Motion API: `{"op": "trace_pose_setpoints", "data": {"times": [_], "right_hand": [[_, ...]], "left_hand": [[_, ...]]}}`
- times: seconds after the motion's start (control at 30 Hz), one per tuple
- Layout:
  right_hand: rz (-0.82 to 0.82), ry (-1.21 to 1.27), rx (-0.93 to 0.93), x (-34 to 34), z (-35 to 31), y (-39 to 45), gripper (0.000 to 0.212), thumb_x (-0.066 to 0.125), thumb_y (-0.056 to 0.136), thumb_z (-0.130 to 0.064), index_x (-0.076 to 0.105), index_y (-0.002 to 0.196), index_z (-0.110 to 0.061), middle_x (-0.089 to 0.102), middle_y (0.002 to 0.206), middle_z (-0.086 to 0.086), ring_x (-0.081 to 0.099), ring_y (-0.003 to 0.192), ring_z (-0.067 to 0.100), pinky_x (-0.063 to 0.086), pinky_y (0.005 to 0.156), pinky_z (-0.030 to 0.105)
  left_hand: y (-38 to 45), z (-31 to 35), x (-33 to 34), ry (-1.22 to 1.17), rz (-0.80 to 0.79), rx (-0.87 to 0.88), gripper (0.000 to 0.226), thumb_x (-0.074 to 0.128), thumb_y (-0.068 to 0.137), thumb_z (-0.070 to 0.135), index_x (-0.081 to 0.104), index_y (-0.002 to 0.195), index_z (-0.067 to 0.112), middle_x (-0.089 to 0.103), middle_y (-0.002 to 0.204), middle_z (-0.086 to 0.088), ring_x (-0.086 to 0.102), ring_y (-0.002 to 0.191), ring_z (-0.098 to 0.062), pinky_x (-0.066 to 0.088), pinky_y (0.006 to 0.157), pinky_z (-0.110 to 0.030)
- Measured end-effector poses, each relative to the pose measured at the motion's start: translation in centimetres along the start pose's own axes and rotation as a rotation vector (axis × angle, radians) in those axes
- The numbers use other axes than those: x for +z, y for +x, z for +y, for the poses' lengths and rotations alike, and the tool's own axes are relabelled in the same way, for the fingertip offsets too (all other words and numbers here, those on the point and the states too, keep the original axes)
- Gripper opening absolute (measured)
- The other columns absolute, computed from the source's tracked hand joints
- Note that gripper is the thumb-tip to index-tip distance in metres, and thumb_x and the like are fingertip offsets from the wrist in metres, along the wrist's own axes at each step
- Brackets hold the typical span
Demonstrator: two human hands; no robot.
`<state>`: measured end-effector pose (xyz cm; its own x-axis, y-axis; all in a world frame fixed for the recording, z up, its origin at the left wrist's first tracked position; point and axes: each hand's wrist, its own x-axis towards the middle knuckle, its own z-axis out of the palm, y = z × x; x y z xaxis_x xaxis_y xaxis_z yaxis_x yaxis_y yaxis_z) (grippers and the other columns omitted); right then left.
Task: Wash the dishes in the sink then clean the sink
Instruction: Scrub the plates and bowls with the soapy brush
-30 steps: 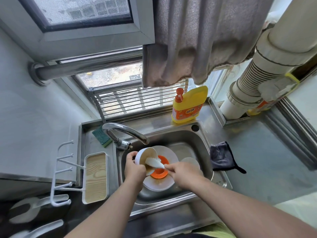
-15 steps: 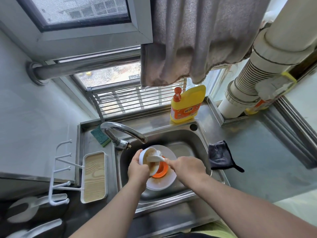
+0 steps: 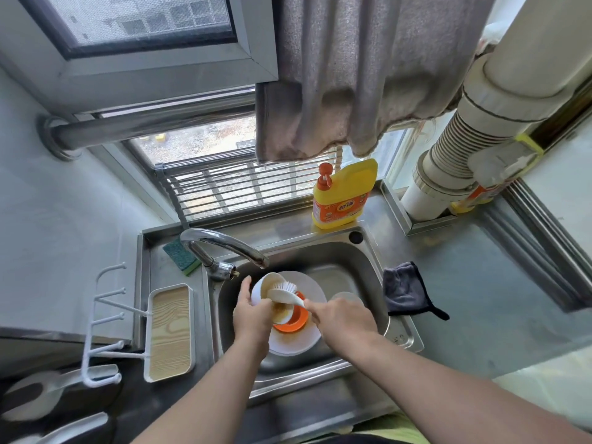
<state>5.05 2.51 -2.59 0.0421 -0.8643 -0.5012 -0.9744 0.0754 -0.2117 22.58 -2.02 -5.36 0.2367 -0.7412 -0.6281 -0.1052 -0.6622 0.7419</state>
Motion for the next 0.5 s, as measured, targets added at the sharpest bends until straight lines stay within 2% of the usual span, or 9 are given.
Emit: {"op": "trace_pose_setpoints", "data": {"times": [0.07, 0.13, 0.27, 0.33, 0.37, 0.43, 0.5], "right_hand": [[-0.069, 0.22, 0.062, 0.0, 0.2, 0.0, 0.037, 0.045, 0.107, -0.045, 0.052, 0.143, -0.046, 0.072, 0.124, -0.001, 0.066, 0.114, 0.028, 0.054, 0.089, 0.037], [-0.083, 0.277, 0.051, -0.6, 0.9, 0.4, 0.036, 0.05, 0.104, -0.049, 0.059, 0.139, -0.043, 0.071, 0.129, -0.006, 0.065, 0.119, 0.022, 0.053, 0.096, 0.035], [0.02, 0.033, 0.007, -1.6, 1.7, 0.7, 0.027, 0.042, 0.107, -0.046, 0.055, 0.13, -0.043, 0.071, 0.114, 0.003, 0.067, 0.101, 0.033, 0.05, 0.074, 0.037], [0.019, -0.004, -0.014, -1.2, 1.2, 0.3, 0.022, 0.041, 0.108, -0.044, 0.055, 0.125, -0.039, 0.07, 0.109, 0.007, 0.066, 0.097, 0.034, 0.05, 0.071, 0.036], [-0.009, 0.063, -0.003, -1.1, 1.0, 0.1, 0.025, 0.043, 0.107, -0.046, 0.057, 0.126, -0.039, 0.07, 0.11, 0.006, 0.066, 0.099, 0.032, 0.053, 0.075, 0.037], [-0.052, 0.15, -0.014, -1.4, 0.9, -0.2, 0.03, 0.047, 0.106, -0.048, 0.061, 0.131, -0.04, 0.07, 0.118, 0.002, 0.066, 0.108, 0.028, 0.056, 0.087, 0.039], [-0.034, 0.058, -0.05, -2.5, 1.2, 0.1, 0.03, 0.046, 0.106, -0.045, 0.059, 0.133, -0.043, 0.07, 0.12, 0.001, 0.066, 0.107, 0.029, 0.055, 0.084, 0.039]], "left_hand": [[-0.1, 0.3, 0.0, 0.046, -0.004, 0.037, 0.066, 0.059, 0.077, 0.008, 0.054, 0.127, 0.051, 0.066, 0.119, -0.007, 0.066, 0.105, -0.026, 0.058, 0.091, -0.045], [-0.1, -0.1, -0.2, 0.1, -0.055, 0.052, 0.057, 0.06, 0.081, 0.001, 0.057, 0.112, 0.049, 0.069, 0.112, -0.004, 0.066, 0.101, -0.026, 0.06, 0.091, -0.048], [1.1, -0.8, -0.6, 0.067, -0.1, -0.007, 0.067, 0.054, 0.073, -0.001, 0.07, 0.115, 0.048, 0.075, 0.11, 0.007, 0.069, 0.107, -0.022, 0.059, 0.099, -0.052], [1.7, -0.3, -0.3, 0.084, -0.088, 0.005, 0.065, 0.054, 0.071, 0.007, 0.07, 0.116, 0.052, 0.075, 0.112, 0.009, 0.069, 0.108, -0.022, 0.058, 0.099, -0.053], [1.7, -0.1, -0.2, 0.107, -0.086, 0.027, 0.059, 0.057, 0.074, 0.013, 0.066, 0.115, 0.055, 0.071, 0.116, 0.007, 0.067, 0.108, -0.023, 0.059, 0.098, -0.053], [1.7, 0.2, -0.1, 0.2, -0.077, 0.101, 0.035, 0.063, 0.088, 0.03, 0.057, 0.108, 0.058, 0.062, 0.116, 0.0, 0.064, 0.102, -0.026, 0.06, 0.092, -0.053], [1.6, 0.0, -0.2, 0.293, -0.084, 0.151, 0.015, 0.06, 0.097, 0.046, 0.055, 0.107, 0.057, 0.061, 0.115, -0.003, 0.064, 0.098, -0.027, 0.064, 0.082, -0.051]]}}
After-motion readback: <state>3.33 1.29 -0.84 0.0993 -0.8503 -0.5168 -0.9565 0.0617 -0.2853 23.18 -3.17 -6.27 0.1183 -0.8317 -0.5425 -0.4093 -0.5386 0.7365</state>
